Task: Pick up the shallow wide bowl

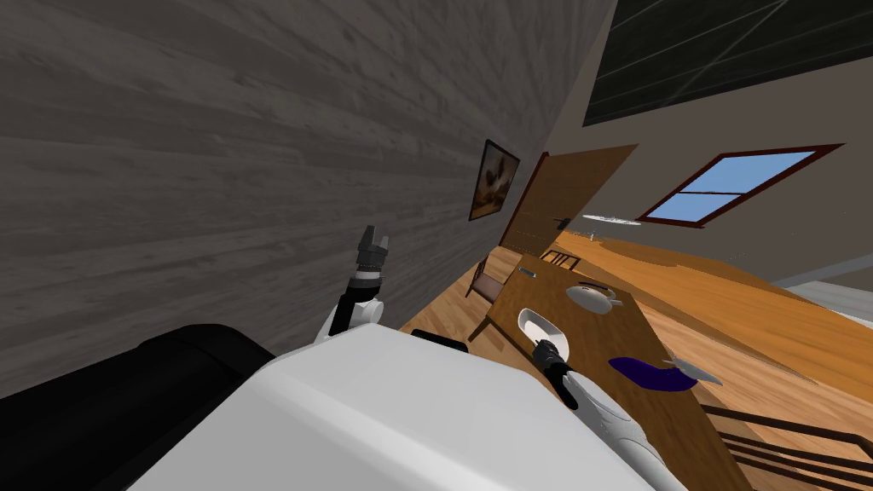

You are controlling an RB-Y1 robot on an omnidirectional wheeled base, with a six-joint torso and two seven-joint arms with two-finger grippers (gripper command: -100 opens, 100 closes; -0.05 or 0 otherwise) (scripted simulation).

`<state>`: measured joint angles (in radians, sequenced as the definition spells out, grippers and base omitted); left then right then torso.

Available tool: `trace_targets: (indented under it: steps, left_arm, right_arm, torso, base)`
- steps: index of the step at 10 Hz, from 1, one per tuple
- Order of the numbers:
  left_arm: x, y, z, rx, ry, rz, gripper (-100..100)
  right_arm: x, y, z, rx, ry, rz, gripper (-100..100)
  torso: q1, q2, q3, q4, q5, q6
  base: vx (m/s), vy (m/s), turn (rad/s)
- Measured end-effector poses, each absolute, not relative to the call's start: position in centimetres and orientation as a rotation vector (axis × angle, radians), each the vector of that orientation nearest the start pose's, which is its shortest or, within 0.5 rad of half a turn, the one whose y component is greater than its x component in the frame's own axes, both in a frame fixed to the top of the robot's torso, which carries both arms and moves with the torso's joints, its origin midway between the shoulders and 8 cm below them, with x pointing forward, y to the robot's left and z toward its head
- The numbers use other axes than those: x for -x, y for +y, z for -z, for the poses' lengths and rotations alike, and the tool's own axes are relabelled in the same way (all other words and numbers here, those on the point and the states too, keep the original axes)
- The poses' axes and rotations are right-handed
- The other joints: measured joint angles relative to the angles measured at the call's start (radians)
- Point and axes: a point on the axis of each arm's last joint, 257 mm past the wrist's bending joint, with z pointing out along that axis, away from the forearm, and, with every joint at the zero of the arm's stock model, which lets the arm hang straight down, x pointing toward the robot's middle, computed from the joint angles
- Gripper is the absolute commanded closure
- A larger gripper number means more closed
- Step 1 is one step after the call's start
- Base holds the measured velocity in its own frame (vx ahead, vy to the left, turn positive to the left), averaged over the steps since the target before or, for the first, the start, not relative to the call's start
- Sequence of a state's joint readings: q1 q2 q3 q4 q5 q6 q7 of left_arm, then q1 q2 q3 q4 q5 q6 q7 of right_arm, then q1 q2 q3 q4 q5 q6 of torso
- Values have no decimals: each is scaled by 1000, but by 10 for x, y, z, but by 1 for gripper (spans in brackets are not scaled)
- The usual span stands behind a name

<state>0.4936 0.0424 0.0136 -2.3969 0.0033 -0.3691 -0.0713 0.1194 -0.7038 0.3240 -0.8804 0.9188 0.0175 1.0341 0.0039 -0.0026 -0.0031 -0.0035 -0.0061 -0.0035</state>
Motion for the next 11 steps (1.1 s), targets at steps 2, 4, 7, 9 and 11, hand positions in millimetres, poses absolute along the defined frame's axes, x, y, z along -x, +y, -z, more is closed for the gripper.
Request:
trace_targets:
  steps: [2, 4, 7, 9, 11]
  left_arm:
    - [-341, 276, -54, 606, 666, 1227, 0]
    - [-342, 276, -54, 606, 666, 1227, 0]
    - [-342, 276, -54, 606, 666, 1227, 0]
    - [-341, 276, -54, 606, 666, 1227, 0]
    - [-341, 276, -54, 606, 666, 1227, 0]
  right_arm:
    - [-302, -552, 519, 1196, 2242, 801, 100]
    - [-289, -562, 519, 1192, 2250, 813, 100]
    - [-282, -580, 510, 1158, 2257, 837, 100]
    - [-258, -578, 519, 1208, 2268, 820, 100]
    - [-255, -588, 515, 1186, 2269, 834, 100]
  torso:
    - [0, 0, 0, 0, 0, 0]
    - [0, 1, 0, 0, 0, 1]
    - [0, 2, 1, 1, 2, 0]
    - [3, 1, 1, 0, 1, 0]
    - [1, 2, 2, 1, 2, 0]
  base:
    - [9, 15, -6]
    - [32, 37, 37]
    - [17, 21, 20]
    - [29, 39, 5]
    - [0, 5, -1]
